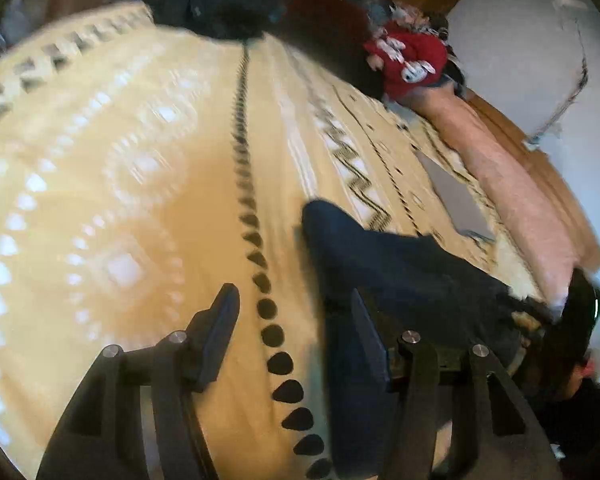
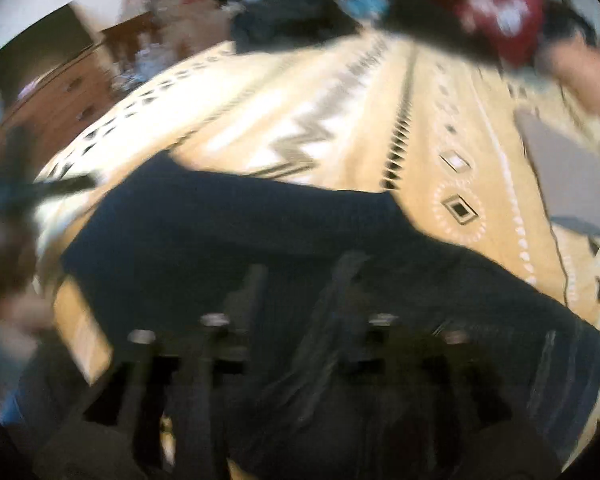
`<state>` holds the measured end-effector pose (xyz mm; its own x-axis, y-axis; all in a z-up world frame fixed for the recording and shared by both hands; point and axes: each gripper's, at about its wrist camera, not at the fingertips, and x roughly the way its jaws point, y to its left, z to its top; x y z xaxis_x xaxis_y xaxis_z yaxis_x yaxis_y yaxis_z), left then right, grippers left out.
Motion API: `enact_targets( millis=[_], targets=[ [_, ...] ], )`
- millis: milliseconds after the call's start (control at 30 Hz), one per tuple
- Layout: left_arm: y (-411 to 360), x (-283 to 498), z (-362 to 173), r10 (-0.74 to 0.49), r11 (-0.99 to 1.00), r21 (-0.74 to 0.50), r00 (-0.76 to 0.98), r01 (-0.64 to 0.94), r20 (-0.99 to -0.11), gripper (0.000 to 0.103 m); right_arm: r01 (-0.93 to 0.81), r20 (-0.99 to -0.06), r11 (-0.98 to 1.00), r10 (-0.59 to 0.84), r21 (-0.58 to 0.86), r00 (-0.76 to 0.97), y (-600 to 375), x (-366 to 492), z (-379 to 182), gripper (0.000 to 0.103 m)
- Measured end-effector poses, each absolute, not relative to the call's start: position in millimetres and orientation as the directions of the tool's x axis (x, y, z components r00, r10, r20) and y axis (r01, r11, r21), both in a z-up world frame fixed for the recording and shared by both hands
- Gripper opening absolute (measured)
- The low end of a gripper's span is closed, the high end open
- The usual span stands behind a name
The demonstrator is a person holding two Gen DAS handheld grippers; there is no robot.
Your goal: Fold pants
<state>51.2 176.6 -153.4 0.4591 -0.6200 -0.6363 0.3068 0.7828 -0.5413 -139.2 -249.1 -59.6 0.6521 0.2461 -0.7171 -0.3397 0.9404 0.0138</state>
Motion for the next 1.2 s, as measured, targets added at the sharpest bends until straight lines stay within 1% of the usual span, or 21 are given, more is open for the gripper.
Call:
enact_targets(
  millis=[33,67,167,200,233,300,367,433,500,600,733,767,800,833,867,900,933,1000,1033,1100,1200],
  targets=[
    [179,53,-156,-0.643,0.765,-0.561,0.439,0.317,-0.628,0.059,-0.353,-0.701,0.934,0.213,-0.058,0.68,-228,-161,-65,0.083],
    [178,58,-162,-0.664,0.747,-0.579,0.412,0.326,-0.625,0.059,-0.363,-0.691,0.927,0.2,-0.097,0.694,-222,-169,-69,0.086],
    [173,71,-173,-0.718,0.696,-0.633,0.359,0.34,-0.596,0.059,-0.44,-0.668,0.85,0.15,-0.289,0.729,-162,-211,-94,0.083],
    [173,76,-175,-0.738,0.675,-0.651,0.345,0.349,-0.58,0.06,-0.452,-0.668,0.832,0.139,-0.322,0.731,-151,-215,-102,0.081],
    [172,78,-176,-0.749,0.662,-0.659,0.33,0.356,-0.575,0.06,-0.478,-0.679,0.812,0.143,-0.335,0.72,-140,-214,-109,0.074],
    [164,86,-177,-0.765,0.643,-0.665,0.289,0.38,-0.575,0.06,-0.497,-0.683,0.772,0.113,-0.397,0.721,-119,-212,-124,0.066],
    [156,95,-177,-0.777,0.627,-0.667,0.257,0.403,-0.575,0.062,-0.5,-0.67,0.752,0.106,-0.429,0.735,-107,-211,-129,0.066],
    [142,108,-176,-0.779,0.62,-0.656,0.235,0.43,-0.581,0.069,-0.488,-0.651,0.729,0.077,-0.48,0.755,-96,-203,-135,0.066],
    [129,121,-178,-0.776,0.619,-0.652,0.214,0.437,-0.593,0.069,-0.487,-0.648,0.717,0.064,-0.498,0.759,-87,-194,-140,0.068],
    [104,141,-180,-0.766,0.625,-0.639,0.191,0.448,-0.614,0.069,-0.482,-0.635,0.715,0.068,-0.507,0.769,-77,-183,-138,0.067],
    [87,153,-187,-0.748,0.638,-0.619,0.178,0.458,-0.639,0.068,-0.469,-0.643,0.747,0.073,-0.471,0.762,-76,-172,-129,0.066],
    [85,155,-187,-0.747,0.637,-0.614,0.175,0.465,-0.642,0.066,-0.465,-0.647,0.755,0.072,-0.462,0.759,-76,-171,-129,0.066],
    [85,156,-188,-0.746,0.637,-0.613,0.176,0.468,-0.642,0.051,-0.464,-0.654,0.763,0.072,-0.45,0.753,-75,-169,-128,0.064],
    [86,160,-190,-0.753,0.632,-0.626,0.169,0.456,-0.636,0.033,-0.47,-0.663,0.768,0.08,-0.435,0.744,-77,-166,-128,0.057],
    [87,162,-193,-0.751,0.635,-0.631,0.166,0.444,-0.639,0.031,-0.476,-0.672,0.771,0.086,-0.423,0.736,-76,-169,-129,0.054],
    [88,163,-194,-0.757,0.63,-0.636,0.168,0.445,-0.631,0.027,-0.48,-0.679,0.772,0.087,-0.417,0.729,-74,-169,-129,0.045],
    [90,162,-194,-0.758,0.629,-0.635,0.172,0.447,-0.629,0.024,-0.488,-0.686,0.766,0.086,-0.419,0.723,-70,-169,-129,0.032],
    [90,161,-192,-0.756,0.632,-0.628,0.182,0.454,-0.629,0.022,-0.497,-0.704,0.769,0.088,-0.401,0.705,-67,-166,-128,0.022],
    [92,161,-191,-0.765,0.624,-0.639,0.186,0.449,-0.616,0.02,-0.497,-0.718,0.781,0.091,-0.379,0.69,-66,-164,-127,0.018],
    [101,161,-186,-0.788,0.604,-0.666,0.199,0.439,-0.583,0.019,-0.496,-0.743,0.802,0.101,-0.333,0.661,-65,-161,-123,0.015],
    [118,157,-174,-0.791,0.602,-0.659,0.228,0.451,-0.567,0.018,-0.498,-0.733,0.8,0.111,-0.335,0.671,-56,-169,-113,0.014]
  ],
)
